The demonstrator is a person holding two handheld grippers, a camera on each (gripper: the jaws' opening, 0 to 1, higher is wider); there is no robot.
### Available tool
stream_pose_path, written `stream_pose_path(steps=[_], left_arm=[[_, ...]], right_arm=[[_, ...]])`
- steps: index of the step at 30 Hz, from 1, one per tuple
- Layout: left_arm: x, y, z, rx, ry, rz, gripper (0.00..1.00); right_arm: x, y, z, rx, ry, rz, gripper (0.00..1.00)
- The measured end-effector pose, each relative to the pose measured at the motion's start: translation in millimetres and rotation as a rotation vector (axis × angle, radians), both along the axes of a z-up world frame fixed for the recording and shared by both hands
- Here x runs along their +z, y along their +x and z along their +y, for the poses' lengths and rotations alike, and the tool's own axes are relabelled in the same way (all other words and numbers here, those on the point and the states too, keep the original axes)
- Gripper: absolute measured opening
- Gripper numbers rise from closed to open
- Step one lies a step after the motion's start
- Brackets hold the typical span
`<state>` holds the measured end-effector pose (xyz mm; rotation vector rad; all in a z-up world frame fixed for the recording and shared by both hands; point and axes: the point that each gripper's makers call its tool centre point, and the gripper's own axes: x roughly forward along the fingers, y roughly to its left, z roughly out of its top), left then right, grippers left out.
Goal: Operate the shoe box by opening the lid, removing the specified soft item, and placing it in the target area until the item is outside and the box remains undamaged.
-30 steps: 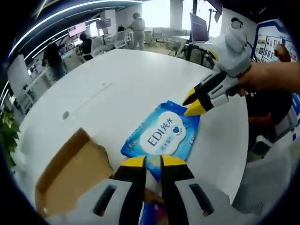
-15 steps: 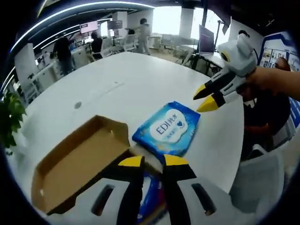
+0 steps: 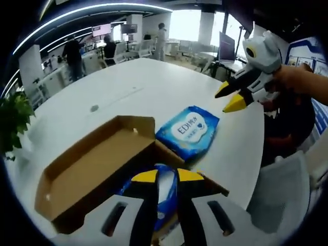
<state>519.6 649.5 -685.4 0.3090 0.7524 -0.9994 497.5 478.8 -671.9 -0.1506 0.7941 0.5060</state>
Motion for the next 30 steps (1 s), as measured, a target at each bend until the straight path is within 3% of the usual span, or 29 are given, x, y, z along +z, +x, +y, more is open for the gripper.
stream_pose_path(steps=[13, 20, 30], left_arm=[[-20.7, -9.5, 38.2, -0.052, 0.067, 0.021, 0.2], [-31.0, -11.9, 52.9, -0.098, 0.098, 0.027, 0.22], [-35.6, -7.9, 55.7, -0.242, 0.11, -0.032, 0.22]], right_arm=[[15.4, 6.8, 55.6, 0.148, -0.002, -0.042, 0.32], [10.5, 10.6, 88.7, 0.25, -0.015, -0.05, 0.32], [0.3, 20.1, 126.0, 0.377, -0.064, -0.074, 0.29]])
